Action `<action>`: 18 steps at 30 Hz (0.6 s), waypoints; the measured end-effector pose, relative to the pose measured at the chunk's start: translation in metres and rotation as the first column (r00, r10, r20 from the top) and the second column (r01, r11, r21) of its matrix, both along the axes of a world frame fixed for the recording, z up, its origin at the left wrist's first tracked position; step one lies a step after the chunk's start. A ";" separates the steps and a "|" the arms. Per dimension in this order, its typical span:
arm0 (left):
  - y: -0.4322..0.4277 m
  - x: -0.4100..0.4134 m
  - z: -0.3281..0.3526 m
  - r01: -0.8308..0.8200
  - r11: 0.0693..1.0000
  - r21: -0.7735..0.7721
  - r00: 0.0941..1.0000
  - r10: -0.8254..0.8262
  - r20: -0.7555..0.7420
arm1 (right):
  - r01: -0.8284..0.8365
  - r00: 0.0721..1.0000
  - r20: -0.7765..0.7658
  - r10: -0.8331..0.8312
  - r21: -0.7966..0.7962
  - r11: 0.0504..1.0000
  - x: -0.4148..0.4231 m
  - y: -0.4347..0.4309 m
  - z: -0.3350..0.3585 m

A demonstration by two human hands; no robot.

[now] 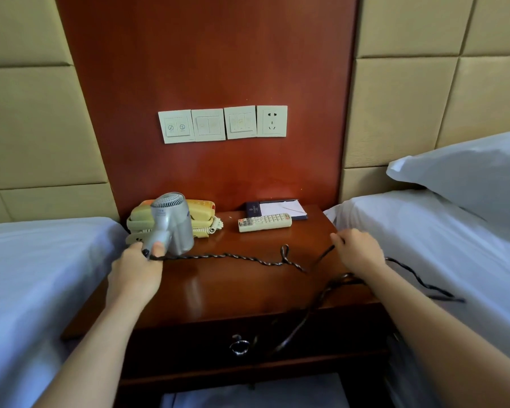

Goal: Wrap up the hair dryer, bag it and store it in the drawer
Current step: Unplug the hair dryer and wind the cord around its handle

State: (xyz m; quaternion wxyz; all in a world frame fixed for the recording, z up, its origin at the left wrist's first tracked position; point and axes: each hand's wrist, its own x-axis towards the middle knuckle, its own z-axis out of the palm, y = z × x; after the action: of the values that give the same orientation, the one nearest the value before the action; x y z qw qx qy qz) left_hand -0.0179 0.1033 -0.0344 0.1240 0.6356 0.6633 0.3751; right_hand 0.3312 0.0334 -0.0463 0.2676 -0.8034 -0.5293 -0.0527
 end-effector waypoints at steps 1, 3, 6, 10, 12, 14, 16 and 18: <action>0.000 0.003 0.000 0.006 1.000 -0.003 1.000 -0.006 0.010 | -0.002 0.999 0.045 0.003 -0.015 1.000 -0.003 0.001 -0.003; -0.002 0.011 0.000 0.015 1.000 -0.004 1.000 -0.015 0.027 | 0.000 0.993 0.121 0.004 -0.030 1.000 -0.009 0.003 -0.008; -0.006 0.028 0.003 0.014 1.000 -0.013 0.998 -0.013 0.067 | -0.067 0.983 0.171 0.070 -0.027 0.997 -0.024 0.008 -0.009; -0.017 0.054 0.008 0.031 0.998 -0.062 0.994 -0.024 0.103 | -0.247 0.956 0.156 0.249 -0.032 0.968 -0.043 0.019 -0.011; -0.020 0.064 0.009 0.031 0.996 -0.084 0.992 -0.020 0.122 | -0.392 0.910 -0.139 0.391 0.019 0.920 -0.053 0.021 -0.007; -0.021 0.072 0.009 0.023 0.994 -0.107 0.990 -0.008 0.138 | -0.487 0.729 -0.493 0.476 0.115 0.866 -0.061 0.017 0.005; -0.021 0.079 0.008 0.016 0.992 -0.123 0.989 0.002 0.148 | -0.535 0.408 -0.799 0.441 0.182 0.825 -0.064 0.012 0.022; -0.020 0.084 0.007 0.004 0.991 -0.133 0.987 0.017 0.159 | -0.585 0.107 -0.943 0.315 0.196 0.787 -0.063 0.005 0.038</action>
State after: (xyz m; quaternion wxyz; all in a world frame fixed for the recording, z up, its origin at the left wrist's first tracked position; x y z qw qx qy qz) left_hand 0.0662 0.0838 -0.0273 0.2176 0.5915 0.6768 0.3804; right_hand 0.2682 0.0384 -0.0085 0.4359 -0.4903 -0.4820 0.5808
